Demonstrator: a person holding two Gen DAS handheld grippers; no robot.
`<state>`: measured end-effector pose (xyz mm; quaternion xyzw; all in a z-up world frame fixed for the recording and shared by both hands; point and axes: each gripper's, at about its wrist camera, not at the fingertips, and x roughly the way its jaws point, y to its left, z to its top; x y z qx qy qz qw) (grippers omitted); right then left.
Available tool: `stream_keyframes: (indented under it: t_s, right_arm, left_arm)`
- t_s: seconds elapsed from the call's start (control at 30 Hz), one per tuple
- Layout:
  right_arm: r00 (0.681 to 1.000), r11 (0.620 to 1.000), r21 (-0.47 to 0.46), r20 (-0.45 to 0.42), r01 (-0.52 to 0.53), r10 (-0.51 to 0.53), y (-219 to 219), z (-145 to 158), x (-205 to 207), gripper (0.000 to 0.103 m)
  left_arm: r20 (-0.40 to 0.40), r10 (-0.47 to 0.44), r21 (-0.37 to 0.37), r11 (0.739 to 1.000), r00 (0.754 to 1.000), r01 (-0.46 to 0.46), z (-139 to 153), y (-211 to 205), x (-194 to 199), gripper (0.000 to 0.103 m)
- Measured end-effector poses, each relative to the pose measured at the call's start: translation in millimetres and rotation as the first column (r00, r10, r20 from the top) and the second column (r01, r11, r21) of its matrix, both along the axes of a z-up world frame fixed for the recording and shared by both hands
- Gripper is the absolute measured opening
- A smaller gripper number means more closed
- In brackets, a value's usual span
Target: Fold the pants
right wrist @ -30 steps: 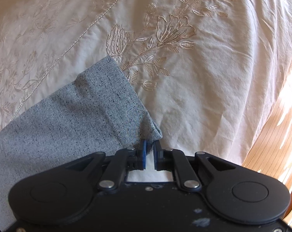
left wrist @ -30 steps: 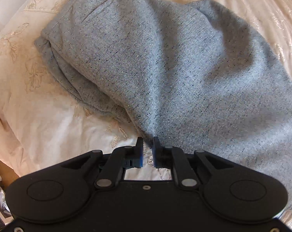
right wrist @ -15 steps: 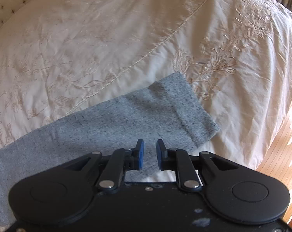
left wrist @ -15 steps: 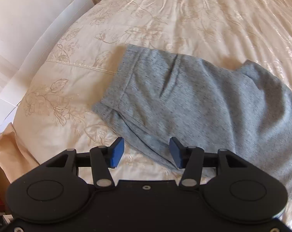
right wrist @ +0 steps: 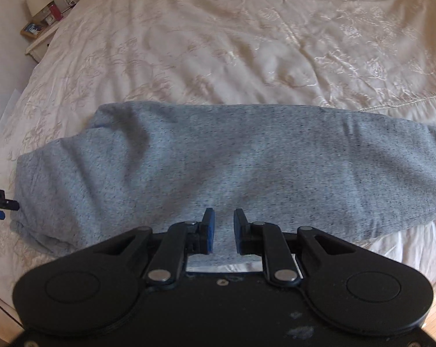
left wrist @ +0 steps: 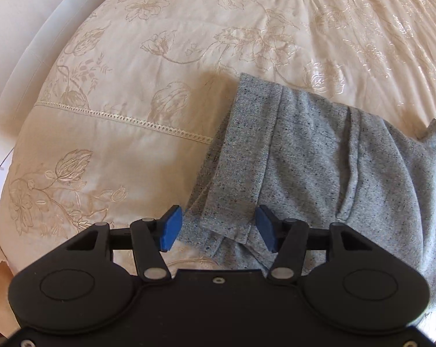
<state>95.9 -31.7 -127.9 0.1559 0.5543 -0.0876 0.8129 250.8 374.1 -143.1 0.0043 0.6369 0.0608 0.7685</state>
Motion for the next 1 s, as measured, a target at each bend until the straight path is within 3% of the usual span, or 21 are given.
stream_keyframes:
  t_s: [0.1, 0.3, 0.33, 0.4, 0.43, 0.47, 0.63, 0.73, 0.83, 0.93, 1.0]
  right_arm:
    - [0.999, 0.999, 0.023, -0.005, -0.047, 0.047, 35, 2, 6, 0.017]
    - [0.994, 0.994, 0.021, -0.014, -0.111, 0.111, 71, 5, 9, 0.017]
    - [0.993, 0.993, 0.021, -0.018, -0.114, 0.114, 74, 6, 8, 0.017]
    - [0.992, 0.992, 0.018, -0.023, -0.125, 0.125, 80, 7, 9, 0.017]
    - [0.992, 0.992, 0.016, -0.024, -0.127, 0.128, 83, 7, 9, 0.017]
    - [0.991, 0.992, 0.016, -0.026, -0.128, 0.129, 84, 7, 9, 0.017]
    - [0.989, 0.99, 0.017, -0.029, -0.142, 0.142, 91, 7, 8, 0.017]
    - [0.989, 0.989, 0.031, -0.023, -0.144, 0.145, 94, 7, 11, 0.017]
    - [0.987, 0.986, 0.043, -0.034, -0.158, 0.159, 98, -1, 19, 0.017]
    - [0.982, 0.982, 0.05, -0.039, -0.185, 0.187, 105, -14, 30, 0.017]
    - [0.976, 0.977, 0.04, -0.049, -0.211, 0.213, 113, -27, 38, 0.017]
  left_arm:
    - [-0.018, 0.032, -0.089, 0.995, 0.999, -0.033, -4, 18, 1, 0.066]
    - [-0.058, 0.028, -0.187, 0.982, 0.998, -0.039, -17, 23, 8, 0.07]
    - [-0.053, 0.042, -0.198, 0.979, 0.998, -0.052, -17, 23, 8, 0.068]
    - [-0.048, 0.054, -0.219, 0.974, 0.997, -0.064, -17, 20, 7, 0.046]
    - [-0.058, 0.057, -0.21, 0.975, 0.997, -0.068, -17, 18, 6, 0.023]
    - [-0.059, 0.068, -0.198, 0.977, 0.996, -0.078, -13, 16, 5, 0.015]
    - [0.045, 0.048, -0.131, 0.99, 0.998, -0.042, 36, 17, -14, 0.013]
    - [0.041, 0.025, -0.144, 0.989, 0.999, -0.019, 49, 31, -23, 0.013]
    - [-0.025, 0.015, -0.124, 0.992, 1.0, -0.018, 27, 38, -22, 0.014]
    - [-0.074, -0.019, 0.003, 1.0, 0.997, 0.019, -5, 32, -24, 0.009]
    - [-0.156, -0.017, 0.034, 0.999, 0.988, 0.022, -26, 32, -27, 0.01]
